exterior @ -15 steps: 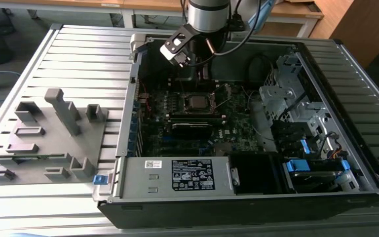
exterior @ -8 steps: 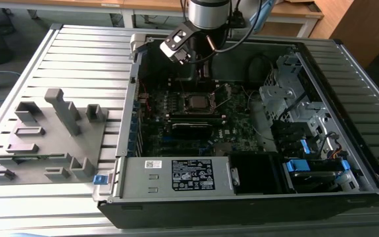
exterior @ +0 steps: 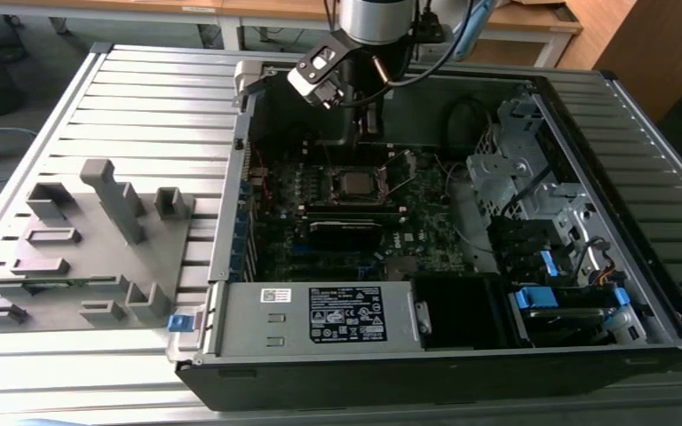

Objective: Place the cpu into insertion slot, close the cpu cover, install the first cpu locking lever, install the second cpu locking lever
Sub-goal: 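Close the cpu cover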

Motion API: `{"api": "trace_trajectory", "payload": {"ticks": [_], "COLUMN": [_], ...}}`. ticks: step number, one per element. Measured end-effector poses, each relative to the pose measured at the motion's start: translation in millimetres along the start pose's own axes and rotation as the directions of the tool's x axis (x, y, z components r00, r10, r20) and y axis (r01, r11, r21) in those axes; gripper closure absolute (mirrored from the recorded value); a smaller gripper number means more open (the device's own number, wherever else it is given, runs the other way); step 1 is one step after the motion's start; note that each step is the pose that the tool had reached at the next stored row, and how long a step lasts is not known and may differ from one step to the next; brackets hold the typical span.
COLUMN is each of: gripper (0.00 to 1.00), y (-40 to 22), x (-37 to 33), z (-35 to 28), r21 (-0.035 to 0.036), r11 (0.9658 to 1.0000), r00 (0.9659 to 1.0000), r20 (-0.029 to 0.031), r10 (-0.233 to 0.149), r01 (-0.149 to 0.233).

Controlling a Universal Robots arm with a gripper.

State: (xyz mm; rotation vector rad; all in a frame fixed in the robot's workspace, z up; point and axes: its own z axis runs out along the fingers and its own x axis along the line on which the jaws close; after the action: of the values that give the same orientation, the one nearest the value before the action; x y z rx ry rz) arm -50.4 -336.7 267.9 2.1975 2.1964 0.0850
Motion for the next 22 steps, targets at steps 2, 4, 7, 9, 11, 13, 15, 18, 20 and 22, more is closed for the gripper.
{"api": "trace_trajectory", "payload": {"ticks": [2, 4, 7, 9, 11, 13, 15, 18, 20, 22], "gripper": [0.90, 0.90, 0.90, 0.90, 0.90, 0.90, 0.90, 0.90, 0.90, 0.90], "y": [0.0, 0.0, 0.0, 0.4, 1.8, 3.7, 5.5, 8.2, 9.3, 9.3], "x": [0.0, 0.0, 0.0, 0.0, 0.0, 0.0, 0.0, 0.0, -0.1, 0.0], "z": [0.0, -0.2, -0.3, -0.3, -0.3, -0.1, 0.0, 0.2, 0.2, 0.3], "r21": [-0.0001, 0.0001, 0.0001, 0.0002, 0.0002, 0.0002, 0.0002, 0.0001, 0.0001, 0.0001], "r11": [1.0000, 1.0000, 1.0000, 1.0000, 1.0000, 1.0000, 1.0000, 1.0000, 1.0000, 1.0000], "r00": [1.0000, 1.0000, 1.0000, 1.0000, 1.0000, 1.0000, 1.0000, 1.0000, 1.0000, 1.0000], "r20": [-0.0001, 0.0001, 0.0001, 0.0003, 0.0003, 0.0002, 0.0002, 0.0000, -0.0001, -0.0001], "r10": [0.000, 0.000, 0.000, 0.000, 0.000, 0.000, 0.000, 0.000, 0.000, 0.000], "r01": [0.000, 0.000, 0.000, 0.000, 0.000, 0.000, 0.000, 0.000, 0.000, 0.000]}}
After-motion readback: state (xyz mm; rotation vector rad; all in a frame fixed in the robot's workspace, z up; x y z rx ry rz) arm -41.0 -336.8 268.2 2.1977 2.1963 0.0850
